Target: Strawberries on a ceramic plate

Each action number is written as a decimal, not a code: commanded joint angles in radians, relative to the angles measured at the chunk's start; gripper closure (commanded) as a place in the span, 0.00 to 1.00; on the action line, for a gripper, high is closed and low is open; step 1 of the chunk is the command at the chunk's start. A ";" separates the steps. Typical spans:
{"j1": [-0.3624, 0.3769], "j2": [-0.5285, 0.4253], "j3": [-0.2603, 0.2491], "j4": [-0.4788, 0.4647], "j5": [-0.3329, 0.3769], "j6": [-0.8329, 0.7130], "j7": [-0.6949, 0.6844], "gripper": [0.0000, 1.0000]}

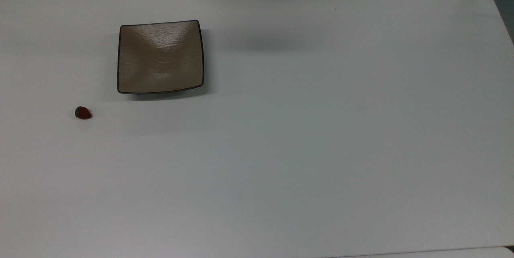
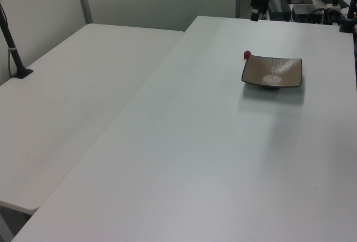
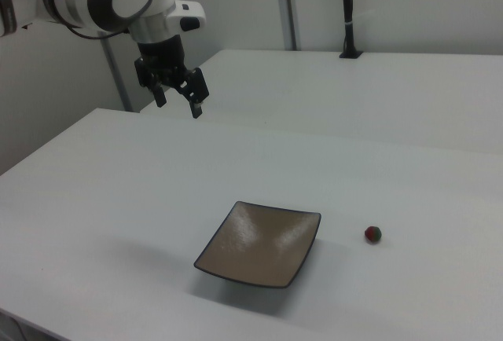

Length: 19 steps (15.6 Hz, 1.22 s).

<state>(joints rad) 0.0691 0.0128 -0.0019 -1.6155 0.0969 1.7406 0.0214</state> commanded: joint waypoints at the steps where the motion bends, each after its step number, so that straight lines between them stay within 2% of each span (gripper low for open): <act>1: 0.000 -0.007 -0.004 0.009 -0.006 0.013 -0.008 0.00; 8: -0.104 0.004 -0.010 0.016 -0.023 0.040 0.009 0.00; 13: -0.193 0.082 -0.018 0.014 -0.052 0.238 0.051 0.00; 14: -0.210 0.105 -0.035 0.012 -0.052 0.291 0.049 0.00; 19: -0.265 0.180 -0.052 0.006 -0.069 0.415 -0.012 0.00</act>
<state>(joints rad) -0.1722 0.1606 -0.0502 -1.6088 0.0523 2.1060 0.0461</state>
